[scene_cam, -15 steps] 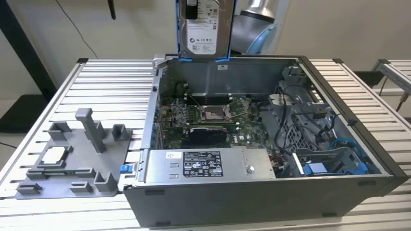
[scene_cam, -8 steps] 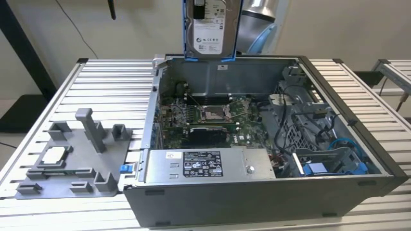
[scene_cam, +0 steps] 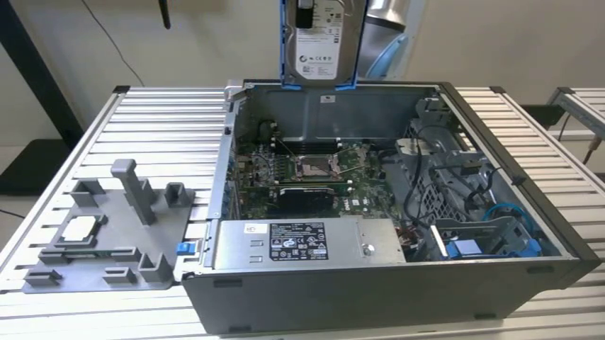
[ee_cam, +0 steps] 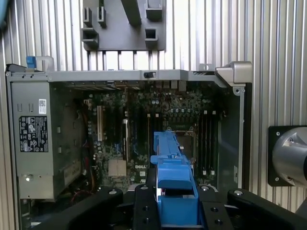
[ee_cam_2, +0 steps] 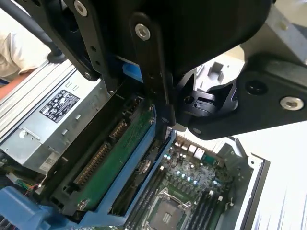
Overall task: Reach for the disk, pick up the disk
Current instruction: 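Pick up the disk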
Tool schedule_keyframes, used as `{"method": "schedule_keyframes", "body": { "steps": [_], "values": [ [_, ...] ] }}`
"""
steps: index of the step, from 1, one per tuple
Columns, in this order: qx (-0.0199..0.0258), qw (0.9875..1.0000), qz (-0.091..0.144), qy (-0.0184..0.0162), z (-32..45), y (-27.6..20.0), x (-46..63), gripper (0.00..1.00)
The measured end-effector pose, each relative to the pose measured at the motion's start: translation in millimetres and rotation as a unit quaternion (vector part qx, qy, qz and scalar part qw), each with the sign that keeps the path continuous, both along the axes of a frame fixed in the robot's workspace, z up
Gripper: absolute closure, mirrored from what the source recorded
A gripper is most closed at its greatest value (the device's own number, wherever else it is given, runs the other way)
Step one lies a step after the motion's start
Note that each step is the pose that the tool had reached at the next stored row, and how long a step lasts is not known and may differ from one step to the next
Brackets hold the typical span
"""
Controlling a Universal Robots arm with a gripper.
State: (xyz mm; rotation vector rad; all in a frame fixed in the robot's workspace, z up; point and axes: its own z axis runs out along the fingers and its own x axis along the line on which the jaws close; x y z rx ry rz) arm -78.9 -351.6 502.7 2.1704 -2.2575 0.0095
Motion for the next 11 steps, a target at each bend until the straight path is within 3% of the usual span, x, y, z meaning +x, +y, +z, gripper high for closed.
{"method": "schedule_keyframes", "body": {
  "steps": [11],
  "values": [
    [0.0000,1.0000,0.000,0.0000,0.0,1.1,17.0,1.00]
  ]
}}
